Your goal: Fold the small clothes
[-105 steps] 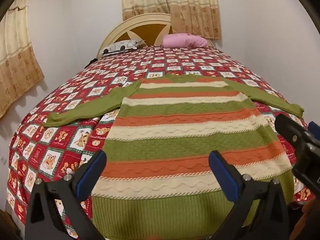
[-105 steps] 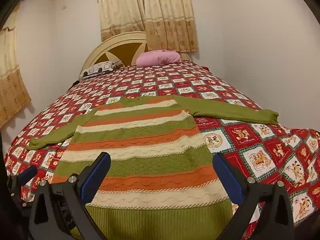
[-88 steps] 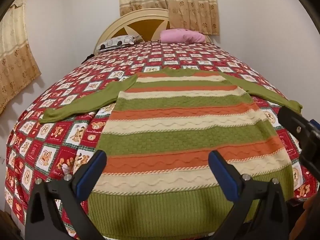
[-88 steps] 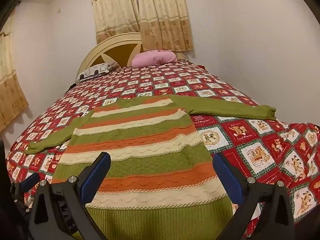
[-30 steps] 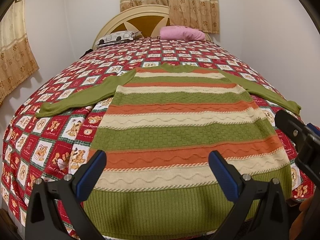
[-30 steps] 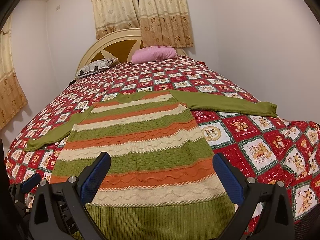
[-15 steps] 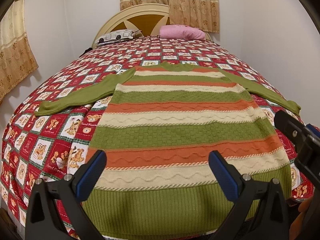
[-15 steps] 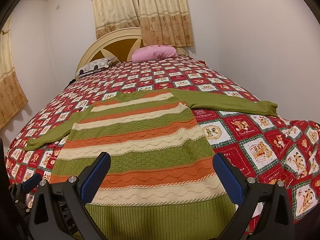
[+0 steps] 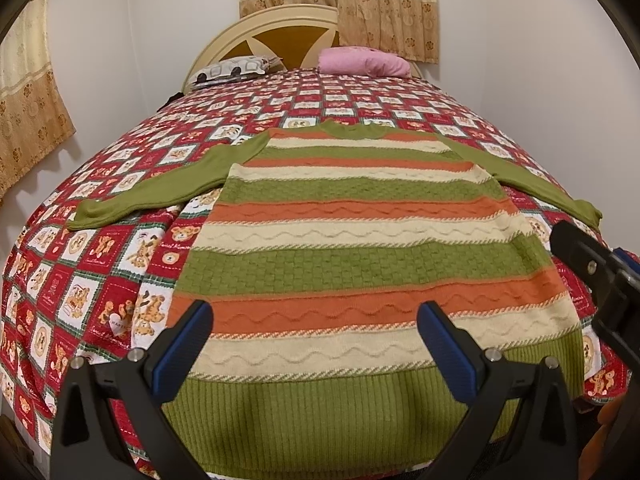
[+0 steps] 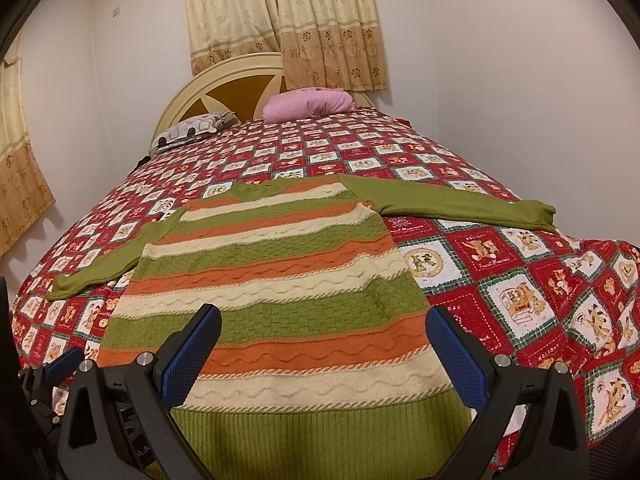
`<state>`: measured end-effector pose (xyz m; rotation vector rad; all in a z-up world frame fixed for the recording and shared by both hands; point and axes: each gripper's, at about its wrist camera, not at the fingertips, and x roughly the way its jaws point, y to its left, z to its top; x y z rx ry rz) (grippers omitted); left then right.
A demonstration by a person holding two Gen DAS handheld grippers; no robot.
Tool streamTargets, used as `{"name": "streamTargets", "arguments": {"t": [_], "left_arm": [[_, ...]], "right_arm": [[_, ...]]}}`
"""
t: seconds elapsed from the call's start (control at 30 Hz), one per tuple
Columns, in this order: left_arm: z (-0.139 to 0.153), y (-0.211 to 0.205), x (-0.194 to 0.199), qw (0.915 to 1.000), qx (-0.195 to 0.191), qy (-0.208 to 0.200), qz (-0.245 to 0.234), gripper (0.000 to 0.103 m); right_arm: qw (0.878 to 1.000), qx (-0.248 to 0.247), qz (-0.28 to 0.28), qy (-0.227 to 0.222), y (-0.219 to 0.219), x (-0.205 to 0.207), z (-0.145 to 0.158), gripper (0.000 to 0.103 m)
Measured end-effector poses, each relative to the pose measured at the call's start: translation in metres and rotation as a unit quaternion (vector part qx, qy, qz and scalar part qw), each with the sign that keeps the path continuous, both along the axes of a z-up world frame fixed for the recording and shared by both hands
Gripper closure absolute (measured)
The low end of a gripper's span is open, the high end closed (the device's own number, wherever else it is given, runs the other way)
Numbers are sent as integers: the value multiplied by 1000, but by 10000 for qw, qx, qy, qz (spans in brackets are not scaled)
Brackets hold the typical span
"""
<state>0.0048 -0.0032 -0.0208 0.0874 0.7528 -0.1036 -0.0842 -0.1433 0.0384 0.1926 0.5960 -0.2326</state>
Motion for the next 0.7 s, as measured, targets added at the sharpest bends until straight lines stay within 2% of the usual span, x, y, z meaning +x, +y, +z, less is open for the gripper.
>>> {"name": "streamTargets", "arguments": {"t": [0.23, 0.47, 0.6, 0.7], "left_arm": [[-1, 5, 21, 10000, 9, -10, 55, 0], [-8, 7, 68, 10000, 53, 0, -27, 0], [-11, 10, 109, 9997, 132, 22, -181, 0], [-8, 19, 140, 9998, 165, -131, 48, 0]], "right_arm": [[9993, 59, -365, 7, -31, 12, -7, 1], [9980, 67, -599, 210, -75, 41, -27, 1], [9947, 102, -969, 337, -125, 51, -37, 1], [9882, 452, -1423, 354, -176, 50, -41, 1]]}}
